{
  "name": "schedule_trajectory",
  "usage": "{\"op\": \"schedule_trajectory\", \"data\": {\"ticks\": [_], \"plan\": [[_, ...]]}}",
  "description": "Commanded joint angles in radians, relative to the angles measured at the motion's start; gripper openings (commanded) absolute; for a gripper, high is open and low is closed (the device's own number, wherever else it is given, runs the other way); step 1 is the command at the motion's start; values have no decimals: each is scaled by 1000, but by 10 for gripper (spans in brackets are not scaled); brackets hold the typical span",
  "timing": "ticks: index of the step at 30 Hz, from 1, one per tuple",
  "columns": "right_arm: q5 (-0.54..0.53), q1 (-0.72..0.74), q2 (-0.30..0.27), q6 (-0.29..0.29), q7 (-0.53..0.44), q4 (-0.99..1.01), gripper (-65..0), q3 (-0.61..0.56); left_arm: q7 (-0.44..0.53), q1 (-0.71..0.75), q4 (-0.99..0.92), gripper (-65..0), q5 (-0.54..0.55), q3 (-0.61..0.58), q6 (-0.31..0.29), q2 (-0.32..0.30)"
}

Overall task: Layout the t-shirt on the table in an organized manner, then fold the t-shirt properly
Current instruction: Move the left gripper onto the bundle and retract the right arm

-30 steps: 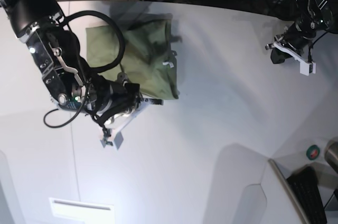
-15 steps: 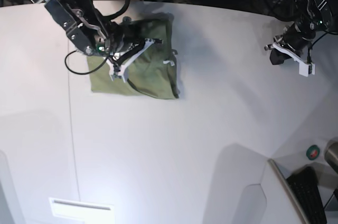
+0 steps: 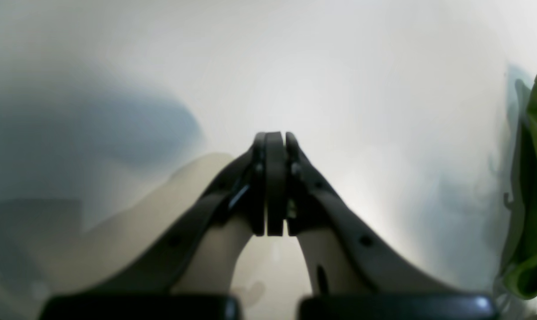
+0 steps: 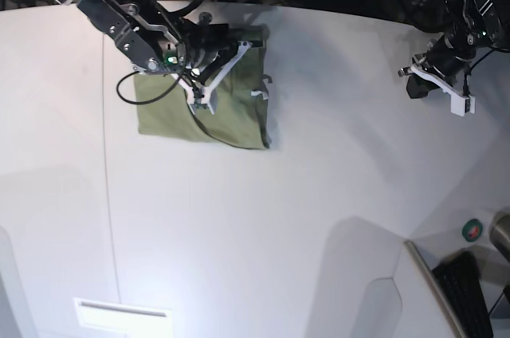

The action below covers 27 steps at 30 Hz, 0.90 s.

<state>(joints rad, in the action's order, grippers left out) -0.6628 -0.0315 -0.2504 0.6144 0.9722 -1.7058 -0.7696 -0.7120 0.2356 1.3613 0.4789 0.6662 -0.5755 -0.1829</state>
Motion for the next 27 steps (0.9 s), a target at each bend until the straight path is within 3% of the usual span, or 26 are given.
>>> {"op": "schedule_trajectory", "data": {"ticks": [1, 4, 9, 10, 13, 15, 17, 20, 27], "plan": [[-13, 11, -16, -8, -11, -89, -650, 28, 16, 0, 46, -650, 19, 0, -5, -10], [-13, -17, -68, -8, -12, -230, -650, 118, -45, 15, 128, -650, 19, -50, -5, 13], [-13, -54, -99, -11, -12, -250, -650, 318, -108, 15, 243, -650, 19, -194, -5, 98], [-13, -63, -112, -12, -14, -254, -650, 350, -108, 15, 252, -612, 19, -222, -5, 122], [-16, -74, -143, -14, -14, -256, -650, 427, -108, 15, 251, -309, 19, -305, -5, 171], [-16, -75, -166, -14, -14, -256, -650, 448, -108, 15, 249, -143, 54, -357, -7, 187], [-16, -84, -191, -14, -20, -256, -650, 460, -105, 15, 237, -20, 143, -400, -7, 184], [-16, -92, -200, -14, -20, -256, -650, 482, -105, -22, 145, 0, 266, -432, -4, 181], [-13, -107, -204, -15, -20, -256, -650, 488, -102, -123, -58, 0, 272, -538, 1, 187]]}}
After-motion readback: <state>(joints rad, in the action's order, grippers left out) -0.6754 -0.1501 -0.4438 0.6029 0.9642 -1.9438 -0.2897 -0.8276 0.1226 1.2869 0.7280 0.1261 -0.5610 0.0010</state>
